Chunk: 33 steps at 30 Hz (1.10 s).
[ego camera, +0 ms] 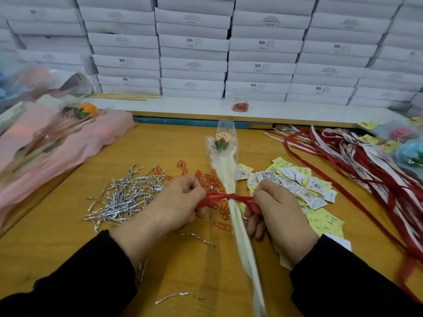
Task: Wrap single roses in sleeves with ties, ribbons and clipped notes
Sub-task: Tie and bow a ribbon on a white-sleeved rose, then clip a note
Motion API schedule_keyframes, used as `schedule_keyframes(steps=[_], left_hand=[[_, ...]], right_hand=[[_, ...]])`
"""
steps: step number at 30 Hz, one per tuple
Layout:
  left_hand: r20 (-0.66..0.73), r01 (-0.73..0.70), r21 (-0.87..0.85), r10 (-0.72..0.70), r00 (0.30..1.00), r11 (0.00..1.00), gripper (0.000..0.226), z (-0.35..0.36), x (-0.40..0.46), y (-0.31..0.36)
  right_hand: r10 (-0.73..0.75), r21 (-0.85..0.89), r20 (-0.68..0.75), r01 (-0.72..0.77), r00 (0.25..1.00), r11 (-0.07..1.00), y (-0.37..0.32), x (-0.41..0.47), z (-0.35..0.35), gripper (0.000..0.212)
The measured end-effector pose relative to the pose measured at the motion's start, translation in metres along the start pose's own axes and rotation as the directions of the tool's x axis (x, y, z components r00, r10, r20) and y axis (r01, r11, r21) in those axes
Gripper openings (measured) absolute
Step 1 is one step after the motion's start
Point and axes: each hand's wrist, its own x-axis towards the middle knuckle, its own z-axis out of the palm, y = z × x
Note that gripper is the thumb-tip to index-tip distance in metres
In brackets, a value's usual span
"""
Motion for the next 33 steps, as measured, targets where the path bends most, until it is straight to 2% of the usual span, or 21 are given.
schedule_keyframes(steps=[4,7,12,14,20,23,25,29,31,33], left_hand=[[0.000,-0.001,-0.024,0.001,1.000,1.000,0.019,0.000,0.000,0.000],[0.023,-0.013,-0.071,0.014,1.000,0.997,0.019,0.000,0.001,-0.001],[0.104,0.046,-0.441,0.000,0.995,0.896,0.015,0.002,0.000,0.000],[0.135,0.079,-0.506,-0.011,0.991,0.859,0.030,0.002,0.000,0.001],[0.159,0.108,-0.487,-0.034,0.987,0.867,0.059,0.005,0.000,-0.003],[0.162,0.096,-0.445,-0.025,0.987,0.890,0.062,0.007,0.000,-0.004],[0.112,0.063,-0.448,-0.014,0.994,0.892,0.059,0.007,0.000,-0.004],[0.052,0.038,-0.474,-0.015,0.999,0.880,0.054,0.007,0.000,-0.002],[0.077,0.039,-0.480,-0.003,0.997,0.876,0.059,0.005,-0.002,0.002],[0.124,0.050,-0.468,0.009,0.992,0.882,0.069,0.003,-0.005,0.007]], right_hand=[[0.006,0.036,0.006,-0.006,1.000,0.999,0.000,-0.002,-0.001,0.013],[0.030,0.099,0.034,-0.033,0.999,0.995,-0.002,-0.003,-0.002,0.018],[0.003,0.172,0.134,-0.026,0.991,0.985,-0.009,-0.005,-0.003,0.019],[-0.038,0.147,0.156,0.015,0.987,0.989,-0.010,-0.005,-0.002,0.019],[-0.073,0.186,0.201,0.035,0.977,0.982,-0.014,-0.008,-0.001,0.018],[-0.079,0.226,0.230,0.025,0.970,0.974,-0.016,-0.011,-0.001,0.019],[-0.074,0.227,0.230,0.021,0.970,0.974,-0.018,-0.011,0.000,0.022],[-0.046,0.154,0.126,0.027,0.991,0.988,-0.014,-0.007,0.002,0.023],[-0.014,0.140,0.069,0.004,0.998,0.990,-0.010,-0.004,0.001,0.021],[0.045,0.208,0.056,-0.056,0.997,0.977,-0.009,0.000,0.000,0.021]])
